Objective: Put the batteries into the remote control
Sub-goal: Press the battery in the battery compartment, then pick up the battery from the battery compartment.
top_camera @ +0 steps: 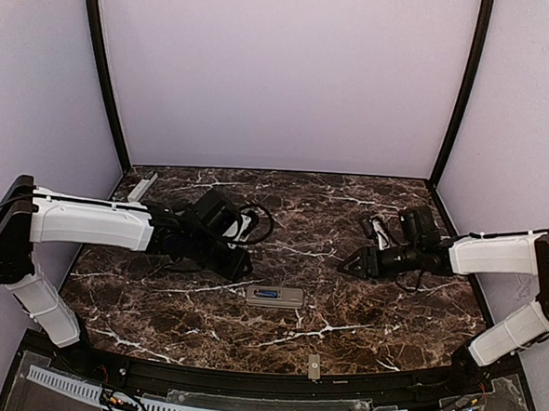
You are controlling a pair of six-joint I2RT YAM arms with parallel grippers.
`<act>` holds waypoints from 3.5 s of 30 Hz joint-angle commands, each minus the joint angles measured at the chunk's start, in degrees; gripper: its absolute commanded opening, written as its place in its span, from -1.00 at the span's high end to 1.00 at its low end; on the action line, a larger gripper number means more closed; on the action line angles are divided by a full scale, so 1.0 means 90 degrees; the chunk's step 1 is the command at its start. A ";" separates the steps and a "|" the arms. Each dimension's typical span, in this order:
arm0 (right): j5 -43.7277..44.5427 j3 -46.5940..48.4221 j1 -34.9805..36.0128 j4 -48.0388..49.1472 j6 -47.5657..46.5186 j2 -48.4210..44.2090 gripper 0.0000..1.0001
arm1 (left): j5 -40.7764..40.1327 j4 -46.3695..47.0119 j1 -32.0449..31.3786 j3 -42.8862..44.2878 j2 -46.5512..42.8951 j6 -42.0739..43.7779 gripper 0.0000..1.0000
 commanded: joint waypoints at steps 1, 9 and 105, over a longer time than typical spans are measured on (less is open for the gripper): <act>-0.0397 0.0546 0.0212 0.0535 0.0097 0.0729 -0.14 | 0.0003 0.0362 -0.0020 -0.0282 0.0005 -0.1170 0.47; -0.0543 0.1193 0.0691 0.0553 0.0217 0.1796 0.00 | 0.0303 0.0361 -0.0186 -0.0162 0.0472 -0.1373 0.50; -0.0885 0.1103 0.0717 0.0292 -0.0013 0.1745 0.22 | 0.1775 -0.0324 -0.0150 0.1109 0.1472 0.1913 0.99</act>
